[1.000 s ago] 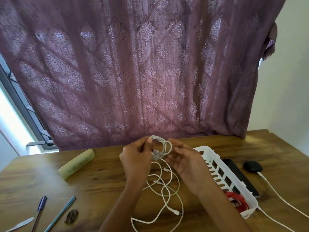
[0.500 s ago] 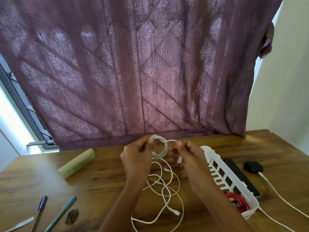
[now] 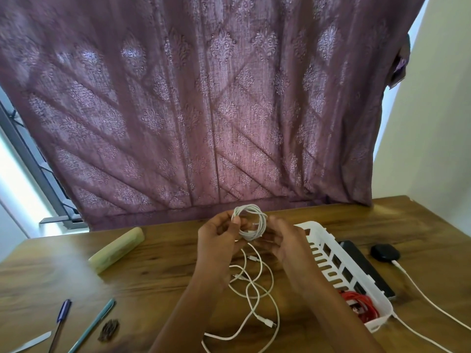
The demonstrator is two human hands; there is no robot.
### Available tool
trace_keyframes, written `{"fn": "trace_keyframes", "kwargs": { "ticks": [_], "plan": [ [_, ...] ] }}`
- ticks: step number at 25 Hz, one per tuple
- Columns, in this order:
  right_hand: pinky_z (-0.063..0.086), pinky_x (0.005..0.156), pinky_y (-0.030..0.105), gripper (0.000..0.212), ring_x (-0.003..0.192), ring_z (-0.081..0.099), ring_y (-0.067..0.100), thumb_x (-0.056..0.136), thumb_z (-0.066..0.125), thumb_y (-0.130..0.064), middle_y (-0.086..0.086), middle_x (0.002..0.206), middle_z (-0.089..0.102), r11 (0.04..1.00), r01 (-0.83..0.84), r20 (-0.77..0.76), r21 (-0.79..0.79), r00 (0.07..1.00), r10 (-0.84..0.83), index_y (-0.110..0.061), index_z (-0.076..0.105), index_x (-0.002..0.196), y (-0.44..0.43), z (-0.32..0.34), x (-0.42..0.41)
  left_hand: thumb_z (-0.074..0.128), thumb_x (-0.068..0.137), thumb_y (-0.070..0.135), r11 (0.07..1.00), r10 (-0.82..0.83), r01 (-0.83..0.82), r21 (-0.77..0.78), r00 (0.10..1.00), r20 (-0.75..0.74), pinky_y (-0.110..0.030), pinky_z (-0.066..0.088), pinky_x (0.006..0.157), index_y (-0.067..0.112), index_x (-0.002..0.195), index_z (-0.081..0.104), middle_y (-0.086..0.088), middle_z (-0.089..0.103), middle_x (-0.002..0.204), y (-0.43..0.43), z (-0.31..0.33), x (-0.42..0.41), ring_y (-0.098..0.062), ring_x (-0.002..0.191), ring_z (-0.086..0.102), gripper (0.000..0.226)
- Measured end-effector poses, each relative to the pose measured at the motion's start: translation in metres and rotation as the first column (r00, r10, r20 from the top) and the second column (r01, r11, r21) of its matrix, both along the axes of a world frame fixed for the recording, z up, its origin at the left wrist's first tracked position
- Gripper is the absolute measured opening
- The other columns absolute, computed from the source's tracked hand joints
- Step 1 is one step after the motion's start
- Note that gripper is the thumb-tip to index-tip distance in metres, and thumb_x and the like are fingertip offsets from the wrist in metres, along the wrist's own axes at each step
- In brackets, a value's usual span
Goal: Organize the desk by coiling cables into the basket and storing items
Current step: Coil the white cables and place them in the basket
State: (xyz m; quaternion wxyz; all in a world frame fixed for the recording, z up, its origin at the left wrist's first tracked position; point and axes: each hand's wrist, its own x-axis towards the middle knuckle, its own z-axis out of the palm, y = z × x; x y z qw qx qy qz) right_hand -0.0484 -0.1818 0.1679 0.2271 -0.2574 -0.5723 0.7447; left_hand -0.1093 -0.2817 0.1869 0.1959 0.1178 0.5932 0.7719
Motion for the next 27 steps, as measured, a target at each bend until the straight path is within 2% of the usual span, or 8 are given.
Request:
{"fn": "trace_keyframes", "kwargs": {
  "ticks": [3,5,9,15,19,24,27],
  "plan": [
    [0.057,0.078,0.036,0.020,0.082,0.071,0.022,0.089,0.058,-0.020,0.010,0.088,0.074,0.997,-0.073,-0.073,-0.020,0.995,0.071,-0.008,0.073,0.085,-0.001,0.005,0.005,0.053,0.090,0.006,1.000,0.007,-0.007,0.000,0.999,-0.050,-0.047,0.054,0.085,0.005,0.098,0.063,-0.017,0.070,0.094,-0.002,-0.002,0.000,-0.035,0.094,0.067,0.013],
    [0.056,0.080,0.035,0.020,0.084,0.071,0.021,0.090,0.056,-0.014,0.009,0.088,0.075,0.995,-0.098,-0.117,-0.009,0.988,0.096,-0.008,0.073,0.084,-0.004,0.006,0.009,0.057,0.088,0.009,0.998,0.015,-0.022,-0.051,0.992,-0.124,-0.049,0.053,0.087,0.009,0.097,0.065,-0.013,0.072,0.092,-0.003,-0.002,0.001,-0.031,0.092,0.068,0.012],
    [0.055,0.085,0.036,0.022,0.088,0.071,0.020,0.093,0.053,-0.018,0.006,0.090,0.075,0.996,-0.077,-0.079,0.055,0.994,0.081,-0.011,0.073,0.092,-0.008,0.004,0.008,0.064,0.085,0.019,0.980,0.051,-0.095,-0.174,0.969,-0.242,-0.044,0.052,0.090,0.022,0.094,0.069,0.001,0.074,0.090,-0.004,-0.004,-0.004,-0.017,0.091,0.068,0.011],
    [0.057,0.081,0.039,0.018,0.086,0.070,0.027,0.091,0.056,-0.020,0.008,0.085,0.074,0.985,0.027,-0.060,0.172,0.998,-0.017,-0.014,0.072,0.089,-0.014,0.003,0.006,0.066,0.084,0.021,0.945,0.123,-0.202,-0.257,0.948,-0.294,-0.036,0.052,0.089,0.028,0.093,0.069,0.007,0.072,0.090,-0.007,-0.012,-0.008,-0.009,0.090,0.067,0.012],
    [0.056,0.082,0.038,0.012,0.087,0.070,0.025,0.087,0.061,-0.013,0.006,0.085,0.074,0.994,0.050,-0.082,0.092,0.996,-0.043,-0.013,0.073,0.088,-0.017,0.003,0.004,0.061,0.088,0.019,0.928,0.113,-0.202,-0.312,0.953,-0.280,-0.034,0.053,0.086,0.023,0.095,0.068,0.006,0.072,0.090,-0.006,-0.013,-0.009,-0.012,0.090,0.067,0.010],
    [0.057,0.074,0.028,0.013,0.081,0.070,0.022,0.083,0.059,0.001,0.016,0.090,0.073,0.975,-0.005,-0.185,-0.223,0.982,-0.038,0.002,0.068,0.093,-0.018,0.007,0.004,0.056,0.090,0.011,0.952,0.064,-0.117,-0.282,0.980,-0.190,-0.040,0.055,0.086,0.015,0.098,0.067,-0.003,0.073,0.091,-0.004,-0.012,-0.010,-0.017,0.087,0.069,0.014],
    [0.055,0.083,0.034,0.011,0.088,0.068,0.024,0.086,0.057,-0.003,0.016,0.093,0.072,0.984,-0.052,-0.128,-0.168,0.991,0.031,-0.002,0.067,0.091,-0.016,0.006,0.004,0.054,0.091,0.008,0.956,0.045,-0.106,-0.275,0.975,-0.218,-0.044,0.054,0.087,0.012,0.101,0.066,-0.004,0.073,0.092,-0.005,-0.014,-0.011,-0.019,0.088,0.069,0.016]
  ]
}}
